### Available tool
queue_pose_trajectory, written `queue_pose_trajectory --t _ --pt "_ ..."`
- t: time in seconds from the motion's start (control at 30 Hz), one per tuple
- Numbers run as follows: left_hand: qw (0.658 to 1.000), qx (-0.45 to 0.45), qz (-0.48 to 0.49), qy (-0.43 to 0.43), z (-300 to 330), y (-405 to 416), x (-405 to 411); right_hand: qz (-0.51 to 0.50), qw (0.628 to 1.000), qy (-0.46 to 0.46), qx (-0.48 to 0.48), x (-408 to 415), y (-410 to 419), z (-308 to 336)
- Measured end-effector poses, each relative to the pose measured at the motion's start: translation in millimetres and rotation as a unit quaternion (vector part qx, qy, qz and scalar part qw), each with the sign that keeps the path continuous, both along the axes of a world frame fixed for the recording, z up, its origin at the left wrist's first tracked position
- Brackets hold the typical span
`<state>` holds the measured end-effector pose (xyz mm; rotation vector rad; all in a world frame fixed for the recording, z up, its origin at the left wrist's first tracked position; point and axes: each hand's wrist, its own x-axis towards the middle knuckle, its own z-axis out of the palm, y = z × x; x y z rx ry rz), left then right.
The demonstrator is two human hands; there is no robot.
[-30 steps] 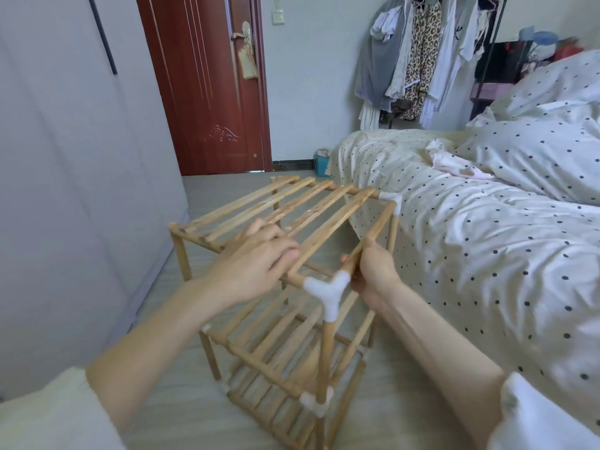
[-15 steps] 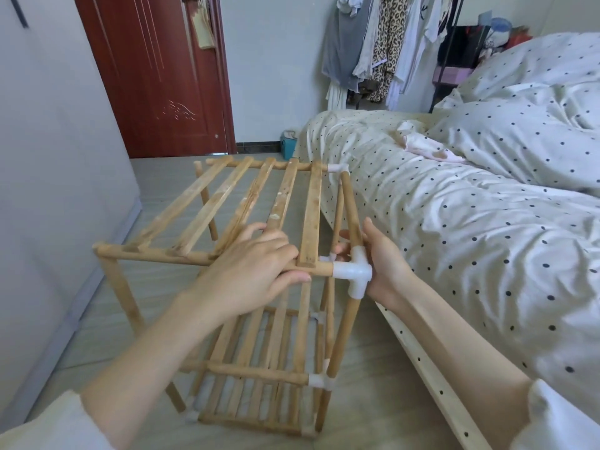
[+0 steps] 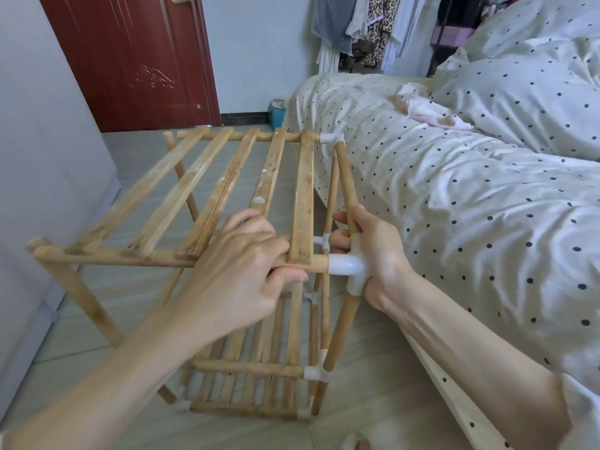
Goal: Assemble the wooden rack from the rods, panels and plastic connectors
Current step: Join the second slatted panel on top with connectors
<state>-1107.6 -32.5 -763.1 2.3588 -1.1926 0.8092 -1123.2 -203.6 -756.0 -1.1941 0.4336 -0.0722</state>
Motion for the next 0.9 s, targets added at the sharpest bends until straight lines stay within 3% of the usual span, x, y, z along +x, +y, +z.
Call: queue_pose_trajectory --t 0.4,0.63,0.73,0.8,0.9 --pt "0.999 0.023 -0.005 0.026 0.2 2.4 -4.3 -0.001 1.0 -0.008 -0.005 -6.2 1.3 -1.3" --pt "0.996 0.072 0.017 0.051 4.9 -1.7 5.0 0.045 0.998 -0.018 -0.041 9.4 -12.3 2.1" --pt "0.988 0.139 0.062 0.011 11.7 -13.2 -2.3 0.067 0.996 -0.02 -0.053 15.8 -28.1 7.9" --pt "0.979 0.185 0.085 -0.011 16.9 -14.7 -7.6 0.064 0.997 -0.008 -0.041 20.1 -40.3 10.8" --pt "0.977 0.184 0.107 0.006 29.5 11.1 -12.0 0.001 1.0 0.001 0.022 21.1 -54.7 14.5"
